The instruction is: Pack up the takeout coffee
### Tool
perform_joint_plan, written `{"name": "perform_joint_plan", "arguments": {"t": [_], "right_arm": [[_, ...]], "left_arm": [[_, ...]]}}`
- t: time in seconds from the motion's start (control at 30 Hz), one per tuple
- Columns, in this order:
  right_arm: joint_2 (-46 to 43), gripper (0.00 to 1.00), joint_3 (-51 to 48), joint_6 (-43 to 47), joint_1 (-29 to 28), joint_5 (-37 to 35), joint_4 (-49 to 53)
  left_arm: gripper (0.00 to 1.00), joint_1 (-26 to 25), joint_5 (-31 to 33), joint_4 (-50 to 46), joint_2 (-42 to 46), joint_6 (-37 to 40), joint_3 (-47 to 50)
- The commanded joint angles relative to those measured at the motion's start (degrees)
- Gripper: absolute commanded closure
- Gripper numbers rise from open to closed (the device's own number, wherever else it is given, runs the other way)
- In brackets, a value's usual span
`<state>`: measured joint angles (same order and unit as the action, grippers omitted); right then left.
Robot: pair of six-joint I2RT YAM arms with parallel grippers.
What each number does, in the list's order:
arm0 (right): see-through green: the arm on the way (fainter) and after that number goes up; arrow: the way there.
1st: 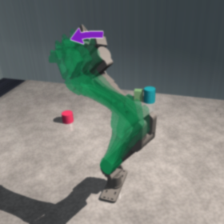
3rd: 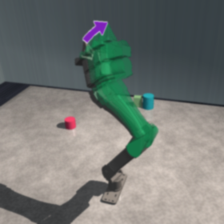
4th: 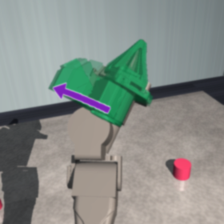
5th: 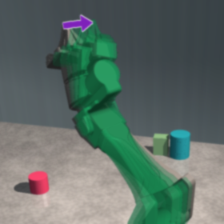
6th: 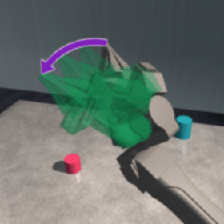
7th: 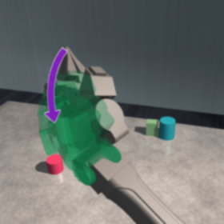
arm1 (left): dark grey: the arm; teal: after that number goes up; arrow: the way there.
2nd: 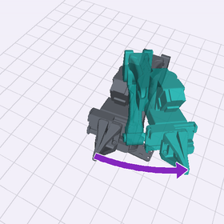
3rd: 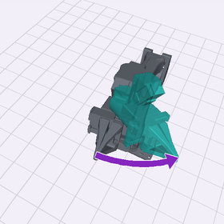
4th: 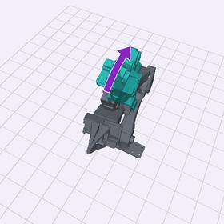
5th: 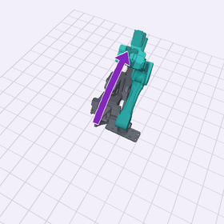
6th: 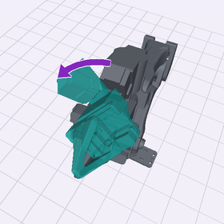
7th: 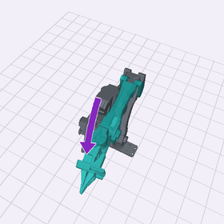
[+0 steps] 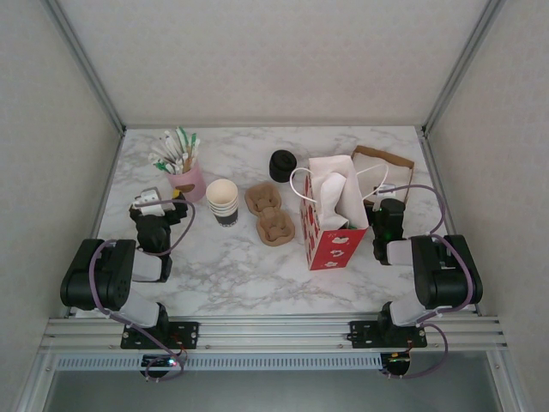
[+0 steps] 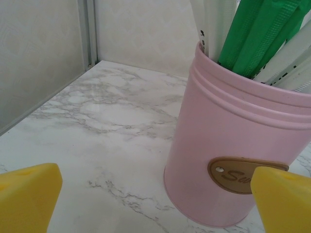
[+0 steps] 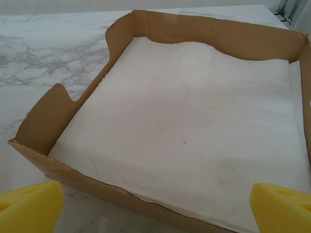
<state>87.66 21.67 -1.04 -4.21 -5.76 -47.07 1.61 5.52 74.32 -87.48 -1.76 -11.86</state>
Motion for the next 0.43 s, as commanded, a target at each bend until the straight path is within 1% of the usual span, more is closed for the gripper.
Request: {"name": "perform_joint_plan", "arguments": {"t": [0.0,0.4], "right_arm": [[0.5,0.01,0.9,0.0,0.2,0.6,-0.2],[0.5,0.01,1.0,0.0,0.2,0.6,-0.1]], "left_arm": [[0.0,0.4,-1.0,0.3,-0.5,-1.2,-0.7],[0.0,0.4,-1.0,0.3,-0.5,-1.2,-0.7]]}}
